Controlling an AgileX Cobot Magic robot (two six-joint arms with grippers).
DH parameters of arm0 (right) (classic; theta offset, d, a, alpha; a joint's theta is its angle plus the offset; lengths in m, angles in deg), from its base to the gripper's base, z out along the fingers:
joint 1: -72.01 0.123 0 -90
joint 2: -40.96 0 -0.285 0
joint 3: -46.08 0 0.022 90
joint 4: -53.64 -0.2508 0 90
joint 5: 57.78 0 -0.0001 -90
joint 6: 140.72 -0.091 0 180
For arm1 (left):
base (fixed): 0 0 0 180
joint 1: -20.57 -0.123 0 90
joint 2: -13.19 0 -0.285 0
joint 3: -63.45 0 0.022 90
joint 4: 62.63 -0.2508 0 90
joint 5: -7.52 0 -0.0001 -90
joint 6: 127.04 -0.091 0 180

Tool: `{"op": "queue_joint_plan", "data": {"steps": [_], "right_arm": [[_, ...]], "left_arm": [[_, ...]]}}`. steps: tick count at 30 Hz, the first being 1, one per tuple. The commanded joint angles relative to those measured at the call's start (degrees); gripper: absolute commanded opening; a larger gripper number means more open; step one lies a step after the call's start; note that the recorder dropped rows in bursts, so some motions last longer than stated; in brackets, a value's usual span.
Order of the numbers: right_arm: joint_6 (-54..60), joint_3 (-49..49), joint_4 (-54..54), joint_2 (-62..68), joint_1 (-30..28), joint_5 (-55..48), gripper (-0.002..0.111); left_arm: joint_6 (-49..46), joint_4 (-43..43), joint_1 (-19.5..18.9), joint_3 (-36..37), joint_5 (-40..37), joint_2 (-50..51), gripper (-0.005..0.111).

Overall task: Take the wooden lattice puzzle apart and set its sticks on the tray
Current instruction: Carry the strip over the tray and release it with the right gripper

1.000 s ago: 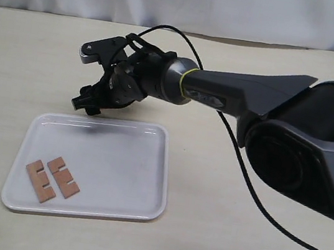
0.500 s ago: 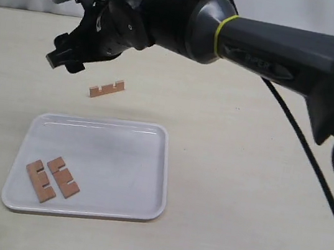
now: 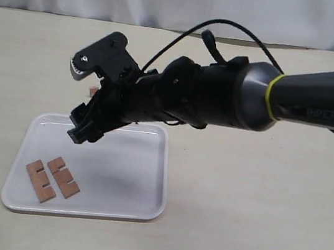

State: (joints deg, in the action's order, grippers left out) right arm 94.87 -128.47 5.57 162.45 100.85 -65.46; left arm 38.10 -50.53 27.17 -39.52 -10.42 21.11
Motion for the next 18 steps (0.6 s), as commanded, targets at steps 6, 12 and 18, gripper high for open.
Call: {"op": "queue_joint_plan", "data": {"steps": [6, 12, 18], "right_arm": [[-4.5, 3.5, -2.2, 0.0, -0.1, 3.0, 0.016], [-6.8, 3.5, -2.2, 3.2, -0.1, 1.6, 0.058], [-6.8, 2.3, -2.2, 3.8, -0.1, -1.9, 0.089]], "left_arm": [[-0.3, 0.1, -0.6, 0.2, 0.5, -0.1, 0.0], [-0.3, 0.1, -0.6, 0.2, 0.5, -0.1, 0.0], [-0.3, 0.1, -0.6, 0.2, 0.5, -0.1, 0.0]]}}
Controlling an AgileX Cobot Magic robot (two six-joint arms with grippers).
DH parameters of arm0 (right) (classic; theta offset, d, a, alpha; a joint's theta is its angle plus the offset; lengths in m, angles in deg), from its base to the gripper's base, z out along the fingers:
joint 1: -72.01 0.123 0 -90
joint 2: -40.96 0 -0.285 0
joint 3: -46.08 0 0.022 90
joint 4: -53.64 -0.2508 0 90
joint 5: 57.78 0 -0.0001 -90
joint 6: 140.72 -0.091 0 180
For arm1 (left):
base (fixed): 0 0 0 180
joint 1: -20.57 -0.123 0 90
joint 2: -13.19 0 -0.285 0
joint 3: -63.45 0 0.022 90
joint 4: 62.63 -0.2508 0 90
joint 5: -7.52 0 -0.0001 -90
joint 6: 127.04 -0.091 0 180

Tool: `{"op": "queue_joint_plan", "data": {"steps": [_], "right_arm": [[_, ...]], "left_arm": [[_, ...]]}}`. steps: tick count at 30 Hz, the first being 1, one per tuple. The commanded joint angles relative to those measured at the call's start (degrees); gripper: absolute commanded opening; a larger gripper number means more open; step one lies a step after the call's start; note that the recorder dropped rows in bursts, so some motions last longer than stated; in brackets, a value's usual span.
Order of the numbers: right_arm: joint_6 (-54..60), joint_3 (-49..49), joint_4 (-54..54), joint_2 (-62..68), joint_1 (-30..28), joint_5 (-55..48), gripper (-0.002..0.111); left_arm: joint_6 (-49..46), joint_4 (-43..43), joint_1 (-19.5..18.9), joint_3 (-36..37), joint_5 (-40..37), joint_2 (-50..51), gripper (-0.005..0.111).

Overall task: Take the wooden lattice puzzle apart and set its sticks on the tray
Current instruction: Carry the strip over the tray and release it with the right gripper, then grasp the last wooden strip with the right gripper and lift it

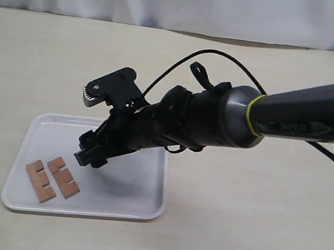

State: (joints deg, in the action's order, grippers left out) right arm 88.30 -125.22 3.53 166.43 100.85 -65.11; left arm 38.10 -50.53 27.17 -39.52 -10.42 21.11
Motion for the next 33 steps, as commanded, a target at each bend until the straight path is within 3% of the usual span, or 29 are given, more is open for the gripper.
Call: {"op": "queue_joint_plan", "data": {"steps": [1, 12, 15, 19, 22, 25, 33], "right_arm": [[-0.5, -1.8, -0.2, -0.1, -0.1, -3.5, 0.09], [-9.2, -13.6, 1.0, -0.1, -0.1, -9.9, 0.091], [-22.7, -19.3, 13.8, 0.7, -0.2, -11.4, 0.091], [-50.3, -31.3, 44.6, 5.3, -0.1, -23.1, 0.091], [-58.7, -40.0, 56.6, 9.8, -0.1, -32.7, 0.091], [-59.3, -45.7, 56.6, 14.1, -0.3, -36.4, 0.092], [-64.1, -52.1, 60.3, 21.7, -1.4, -32.6, 0.094]], "left_arm": [[-0.3, 0.1, -0.6, 0.2, 0.5, -0.1, 0.0], [-0.3, 0.1, -0.6, 0.2, 0.5, -0.1, 0.0], [-0.3, 0.1, -0.6, 0.2, 0.5, -0.1, 0.0], [-0.3, 0.1, -0.6, 0.2, 0.5, -0.1, 0.0], [-0.3, 0.1, -0.6, 0.2, 0.5, -0.1, 0.0], [-0.3, 0.1, -0.6, 0.2, 0.5, -0.1, 0.0], [-0.3, 0.1, -0.6, 0.2, 0.5, -0.1, 0.0]]}}
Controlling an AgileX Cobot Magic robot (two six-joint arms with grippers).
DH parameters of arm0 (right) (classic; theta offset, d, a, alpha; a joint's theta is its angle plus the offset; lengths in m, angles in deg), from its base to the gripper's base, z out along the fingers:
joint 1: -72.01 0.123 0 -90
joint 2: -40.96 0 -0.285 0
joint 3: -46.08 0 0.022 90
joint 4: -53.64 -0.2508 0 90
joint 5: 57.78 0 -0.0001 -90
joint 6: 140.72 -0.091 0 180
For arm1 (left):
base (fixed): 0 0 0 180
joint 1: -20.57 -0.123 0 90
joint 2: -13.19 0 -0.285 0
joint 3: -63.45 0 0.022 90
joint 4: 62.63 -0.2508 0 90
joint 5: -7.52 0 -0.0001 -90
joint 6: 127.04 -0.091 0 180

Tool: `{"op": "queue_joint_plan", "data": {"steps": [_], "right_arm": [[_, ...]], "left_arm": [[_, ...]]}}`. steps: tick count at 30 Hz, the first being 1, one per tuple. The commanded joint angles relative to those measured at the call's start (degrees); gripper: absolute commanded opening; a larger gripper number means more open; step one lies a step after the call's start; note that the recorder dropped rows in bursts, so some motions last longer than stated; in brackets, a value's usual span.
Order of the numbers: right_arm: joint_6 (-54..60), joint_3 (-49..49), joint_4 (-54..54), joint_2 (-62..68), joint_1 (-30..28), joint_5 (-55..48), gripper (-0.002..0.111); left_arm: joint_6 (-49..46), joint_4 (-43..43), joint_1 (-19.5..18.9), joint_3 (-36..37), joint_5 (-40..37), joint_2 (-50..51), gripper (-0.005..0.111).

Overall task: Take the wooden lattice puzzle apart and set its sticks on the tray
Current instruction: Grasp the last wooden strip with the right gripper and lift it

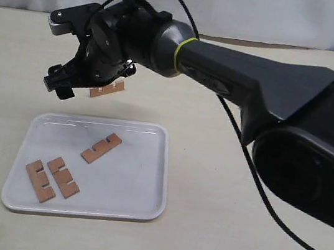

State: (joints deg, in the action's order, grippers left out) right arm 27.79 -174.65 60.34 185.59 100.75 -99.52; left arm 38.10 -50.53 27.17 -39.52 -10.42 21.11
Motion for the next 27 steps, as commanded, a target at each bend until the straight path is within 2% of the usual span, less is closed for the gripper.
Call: {"op": "queue_joint_plan", "data": {"steps": [1, 6, 23, 25, 27], "right_arm": [[-5.5, -3.6, 4.8, 3.4, -1.8, 1.8, 0.097], [-7.5, -5.2, 5.3, 6.8, -3.6, 2.1, 0.106], [-7.5, -5.2, 4.9, 10.0, -4.1, 10.2, 0.105], [-7.6, -5.2, 4.9, 10.3, -4.0, 10.0, 0.095], [-10.1, -5.2, 4.9, 10.4, -4.0, 9.9, 0.074]], "left_arm": [[-0.3, 0.1, -0.6, 0.2, 0.5, -0.1, 0.0], [-0.3, 0.1, -0.6, 0.2, 0.5, -0.1, 0.0], [-0.3, 0.1, -0.6, 0.2, 0.5, -0.1, 0.0], [-0.3, 0.1, -0.6, 0.2, 0.5, -0.1, 0.0], [-0.3, 0.1, -0.6, 0.2, 0.5, -0.1, 0.0]]}}
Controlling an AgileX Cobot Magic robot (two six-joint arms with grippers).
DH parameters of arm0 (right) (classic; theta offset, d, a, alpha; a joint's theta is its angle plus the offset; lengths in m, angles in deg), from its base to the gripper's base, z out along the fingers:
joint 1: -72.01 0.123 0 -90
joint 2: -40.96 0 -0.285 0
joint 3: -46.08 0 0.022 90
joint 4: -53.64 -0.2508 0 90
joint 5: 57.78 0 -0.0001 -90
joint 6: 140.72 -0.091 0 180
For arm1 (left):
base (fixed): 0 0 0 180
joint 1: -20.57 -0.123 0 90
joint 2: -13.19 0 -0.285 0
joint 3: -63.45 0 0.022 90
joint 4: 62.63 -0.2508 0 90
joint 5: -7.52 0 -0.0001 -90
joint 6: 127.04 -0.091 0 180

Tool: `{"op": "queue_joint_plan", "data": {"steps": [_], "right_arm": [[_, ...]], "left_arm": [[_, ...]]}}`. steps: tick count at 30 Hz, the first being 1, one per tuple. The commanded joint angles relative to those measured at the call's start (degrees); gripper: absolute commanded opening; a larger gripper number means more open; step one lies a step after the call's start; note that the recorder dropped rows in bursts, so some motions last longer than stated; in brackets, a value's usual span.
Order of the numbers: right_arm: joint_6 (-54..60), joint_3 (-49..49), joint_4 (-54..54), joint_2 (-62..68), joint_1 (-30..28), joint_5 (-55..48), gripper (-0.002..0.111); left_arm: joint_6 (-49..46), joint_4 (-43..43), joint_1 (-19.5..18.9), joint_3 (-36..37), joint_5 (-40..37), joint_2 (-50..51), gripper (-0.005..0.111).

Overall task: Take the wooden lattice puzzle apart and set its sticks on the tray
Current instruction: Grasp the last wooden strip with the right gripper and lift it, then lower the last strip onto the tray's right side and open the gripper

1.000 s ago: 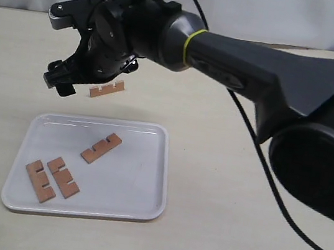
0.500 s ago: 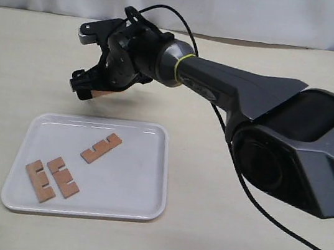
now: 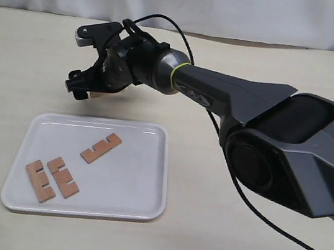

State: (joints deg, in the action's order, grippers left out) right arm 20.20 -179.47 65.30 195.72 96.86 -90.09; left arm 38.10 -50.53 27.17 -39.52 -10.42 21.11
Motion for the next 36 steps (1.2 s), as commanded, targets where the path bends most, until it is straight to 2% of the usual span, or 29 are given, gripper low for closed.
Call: {"op": "queue_joint_plan", "data": {"steps": [1, 3, 5, 6, 17, 23, 26, 32, 36], "right_arm": [[-3.2, -0.4, 0.0, 0.4, -0.1, 0.3, 0.067], [-4.3, -0.4, -0.2, 0.4, -0.1, 0.2, 0.045], [-4.1, -0.4, -0.5, 0.4, 0.1, -1.5, 0.015], [-3.7, -0.4, -0.5, 0.4, 0.3, -2.1, 0.005], [4.0, 0.1, -0.4, -8.7, 6.1, -5.8, 0.005], [7.3, 8.5, -0.4, -16.5, 9.3, -3.3, 0.005], [6.5, 18.9, -2.4, -21.5, 9.3, 3.7, 0.005], [4.7, 44.0, -1.9, -33.8, 8.9, 27.3, 0.005], [5.0, 59.5, -1.8, -40.3, 6.6, 43.2, 0.005]], "left_arm": [[-0.3, 0.1, -0.6, 0.2, 0.5, -0.1, 0.0], [-0.3, 0.1, -0.6, 0.2, 0.5, -0.1, 0.0], [-0.3, 0.1, -0.6, 0.2, 0.5, -0.1, 0.0], [-0.3, 0.1, -0.6, 0.2, 0.5, -0.1, 0.0], [-0.3, 0.1, -0.6, 0.2, 0.5, -0.1, 0.0], [-0.3, 0.1, -0.6, 0.2, 0.5, -0.1, 0.0], [-0.3, 0.1, -0.6, 0.2, 0.5, -0.1, 0.0], [-0.3, 0.1, -0.6, 0.2, 0.5, -0.1, 0.0], [-0.3, 0.1, -0.6, 0.2, 0.5, -0.1, 0.0]]}}
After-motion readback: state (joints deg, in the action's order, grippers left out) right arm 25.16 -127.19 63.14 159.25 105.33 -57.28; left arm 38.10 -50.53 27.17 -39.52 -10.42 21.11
